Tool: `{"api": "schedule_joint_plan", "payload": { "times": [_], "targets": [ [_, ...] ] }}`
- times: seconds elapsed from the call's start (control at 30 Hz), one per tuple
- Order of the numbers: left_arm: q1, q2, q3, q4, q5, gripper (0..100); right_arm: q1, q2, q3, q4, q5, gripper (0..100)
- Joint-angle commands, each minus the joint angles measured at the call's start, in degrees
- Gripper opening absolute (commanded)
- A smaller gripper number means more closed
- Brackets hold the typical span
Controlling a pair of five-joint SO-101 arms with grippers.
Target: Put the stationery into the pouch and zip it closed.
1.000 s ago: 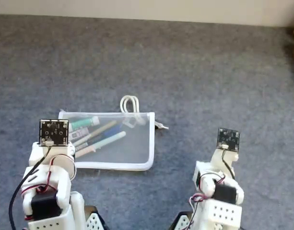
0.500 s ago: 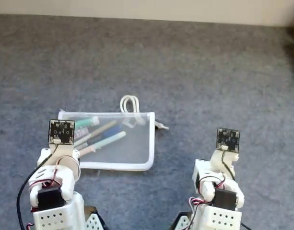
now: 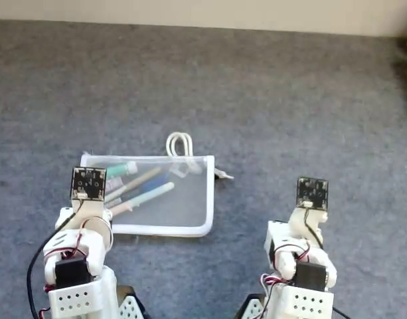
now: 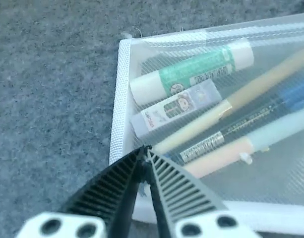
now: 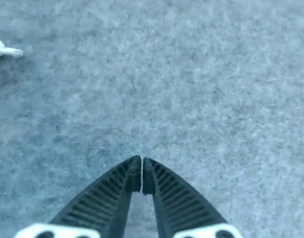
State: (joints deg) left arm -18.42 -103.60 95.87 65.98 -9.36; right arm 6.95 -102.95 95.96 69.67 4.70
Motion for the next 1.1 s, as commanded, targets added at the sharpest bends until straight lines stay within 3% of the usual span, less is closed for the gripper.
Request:
{"api": "schedule_joint_plan", "payload": {
  "times": [0.0,0.3,1.07],
  "targets": [
    [-0.57,-0.31,1.27,3.69,0.44,1,-0.84,0.57,6.02,-0.57,-0.62,0.5],
    [-0.92,-0.31,1.27,10.55,0.62,1,-0.57,0.57,6.9,-0.57,-0.26,0.5],
    [-0.75,-0.31,1.27,10.55,0.62,1,-0.57,0.57,6.9,-0.57,-0.26,0.5]
  ]
}}
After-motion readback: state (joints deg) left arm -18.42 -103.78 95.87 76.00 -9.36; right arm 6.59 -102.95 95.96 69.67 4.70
